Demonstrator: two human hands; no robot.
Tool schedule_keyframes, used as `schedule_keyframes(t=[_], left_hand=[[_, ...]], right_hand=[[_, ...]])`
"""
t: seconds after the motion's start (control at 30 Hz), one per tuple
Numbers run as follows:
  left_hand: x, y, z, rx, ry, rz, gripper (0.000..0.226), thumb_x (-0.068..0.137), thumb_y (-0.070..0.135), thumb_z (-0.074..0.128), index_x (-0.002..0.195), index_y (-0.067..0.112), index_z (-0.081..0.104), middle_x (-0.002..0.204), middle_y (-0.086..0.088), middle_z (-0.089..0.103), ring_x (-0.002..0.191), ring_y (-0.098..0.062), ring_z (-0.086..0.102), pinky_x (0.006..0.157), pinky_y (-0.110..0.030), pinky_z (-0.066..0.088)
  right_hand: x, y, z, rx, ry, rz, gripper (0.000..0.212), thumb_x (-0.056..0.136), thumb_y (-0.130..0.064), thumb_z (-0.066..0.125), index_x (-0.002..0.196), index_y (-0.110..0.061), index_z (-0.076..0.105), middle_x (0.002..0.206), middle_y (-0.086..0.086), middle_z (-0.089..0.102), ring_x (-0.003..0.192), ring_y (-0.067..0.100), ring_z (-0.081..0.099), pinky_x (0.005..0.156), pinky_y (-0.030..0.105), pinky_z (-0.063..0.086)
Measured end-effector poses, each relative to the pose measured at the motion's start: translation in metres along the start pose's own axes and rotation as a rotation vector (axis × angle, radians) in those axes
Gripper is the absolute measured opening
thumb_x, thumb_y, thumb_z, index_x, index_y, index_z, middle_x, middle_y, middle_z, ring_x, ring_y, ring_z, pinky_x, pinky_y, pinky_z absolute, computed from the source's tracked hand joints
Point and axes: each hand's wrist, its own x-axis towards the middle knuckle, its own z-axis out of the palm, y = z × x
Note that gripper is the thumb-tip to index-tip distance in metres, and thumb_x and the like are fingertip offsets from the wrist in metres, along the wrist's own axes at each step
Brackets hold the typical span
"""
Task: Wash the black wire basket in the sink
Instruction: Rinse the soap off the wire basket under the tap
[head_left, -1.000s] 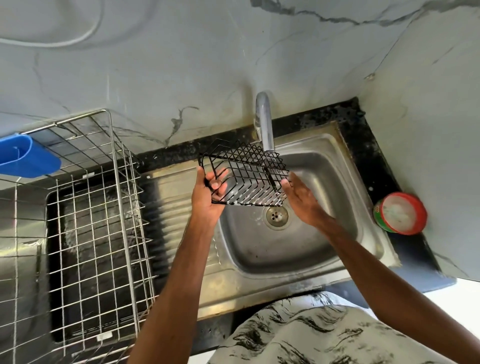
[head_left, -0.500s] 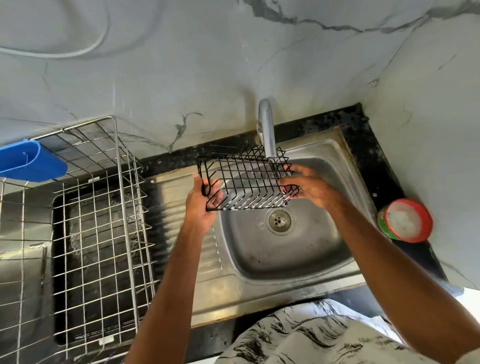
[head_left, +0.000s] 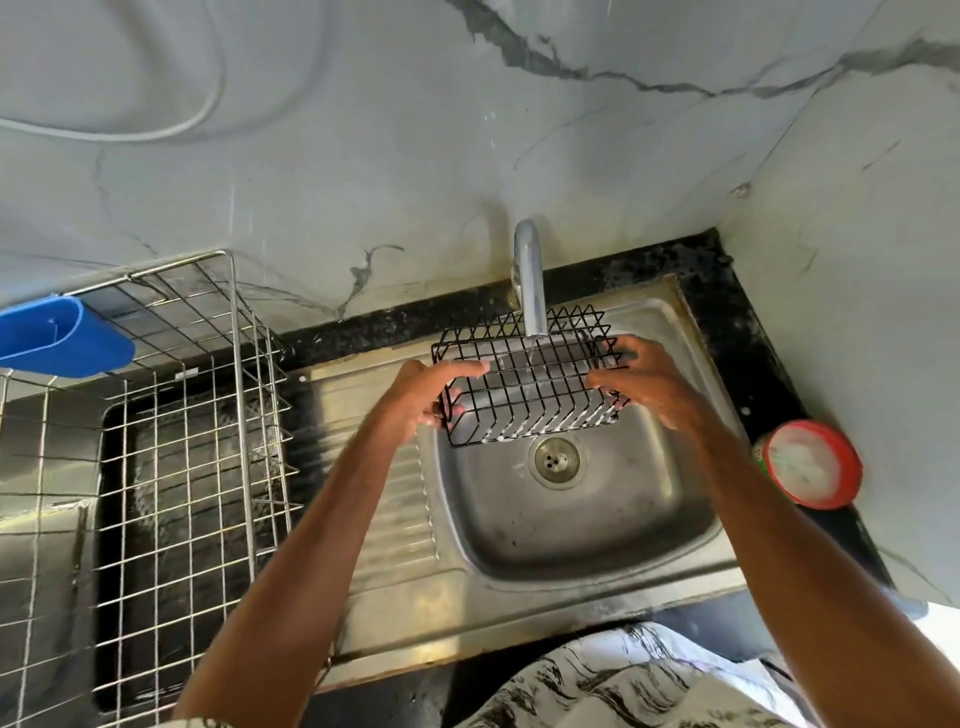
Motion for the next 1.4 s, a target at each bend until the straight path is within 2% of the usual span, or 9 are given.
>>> schedule_keyframes(t=[0.2,0.5,0.67,0.77,0.87,1.0,1.1,1.23,1.4], left_hand=[[0.001,-0.001,0.002,-0.062,-0.037,-0.01,0.06,0.072,0.044,0.091,0.115,0.009,0.069,0.107,-0.011,0.076,0.099,-0.031,0.078,0.082,-0.044,0.06],[0.0,-0.015,0.003,-0.048,0.057,-0.009,0.03,0.084,0.032,0.084,0.093,0.006,0.071,0.082,-0.008,0.075,0.072,-0.025,0.073,0.088,-0.056,0.062],[-0.002,-0.017,0.002,0.034,0.165,0.012,0.048,0.076,0.043,0.087,0.097,0.002,0.073,0.082,-0.008,0.078,0.064,-0.021,0.075,0.076,-0.051,0.066],[-0.004,-0.019,0.004,0.137,0.213,0.04,0.053,0.075,0.05,0.086,0.092,0.002,0.072,0.075,-0.008,0.078,0.065,-0.02,0.078,0.07,-0.045,0.067],[-0.007,-0.018,0.005,0.174,0.254,0.042,0.055,0.076,0.054,0.085,0.087,0.001,0.072,0.07,-0.009,0.077,0.063,-0.02,0.078,0.067,-0.044,0.067],[-0.009,-0.017,0.002,0.148,0.261,0.032,0.054,0.079,0.051,0.083,0.094,0.001,0.071,0.076,-0.008,0.077,0.06,-0.019,0.077,0.06,-0.036,0.065],[-0.007,-0.019,-0.002,0.148,0.266,0.026,0.059,0.074,0.053,0.084,0.097,0.001,0.072,0.077,-0.007,0.078,0.058,-0.017,0.076,0.062,-0.04,0.066],[-0.007,-0.019,-0.004,0.158,0.272,0.038,0.06,0.071,0.054,0.085,0.096,0.001,0.072,0.076,-0.006,0.078,0.059,-0.018,0.077,0.067,-0.046,0.067],[-0.009,-0.018,0.001,0.168,0.269,0.037,0.062,0.071,0.057,0.085,0.097,0.003,0.069,0.078,-0.003,0.077,0.063,-0.018,0.078,0.068,-0.044,0.067]], right_hand=[[-0.007,-0.01,-0.003,-0.039,0.036,-0.034,0.098,0.058,-0.044,0.094,0.143,-0.024,0.05,0.14,0.001,0.056,0.121,0.02,0.056,0.099,0.045,0.055],[-0.007,-0.007,0.002,-0.09,-0.008,-0.067,0.111,0.043,-0.063,0.086,0.143,-0.031,0.049,0.145,-0.001,0.054,0.126,0.02,0.055,0.102,0.048,0.053],[-0.026,-0.04,0.014,-0.593,-0.037,-0.212,0.074,0.092,-0.038,0.071,0.153,-0.012,0.039,0.162,0.017,0.03,0.147,0.03,0.032,0.119,0.038,0.027],[-0.043,-0.065,0.041,-0.008,0.018,-0.207,0.036,0.102,-0.034,0.057,0.134,-0.018,0.059,0.145,0.012,0.056,0.133,0.026,0.054,0.105,0.034,0.046],[-0.042,-0.084,0.064,0.851,-0.291,0.133,0.029,0.107,-0.018,0.044,0.123,0.001,0.061,0.125,0.023,0.068,0.112,0.031,0.07,0.097,0.039,0.057],[-0.038,-0.1,0.071,1.194,-0.439,0.287,0.032,0.105,-0.006,0.039,0.124,0.01,0.061,0.118,0.026,0.069,0.11,0.032,0.07,0.093,0.041,0.059],[-0.034,-0.098,0.059,0.971,-0.468,0.193,0.03,0.105,-0.006,0.04,0.118,0.008,0.063,0.107,0.021,0.073,0.102,0.029,0.073,0.091,0.039,0.059],[-0.025,-0.078,0.027,0.081,-0.355,0.026,0.026,0.103,-0.007,0.052,0.119,0.007,0.067,0.116,0.02,0.072,0.103,0.025,0.072,0.083,0.023,0.059],[-0.018,-0.065,-0.003,0.018,-0.141,0.081,0.026,0.099,0.007,0.048,0.119,0.012,0.064,0.117,0.026,0.068,0.094,0.035,0.07,0.084,0.032,0.059]])
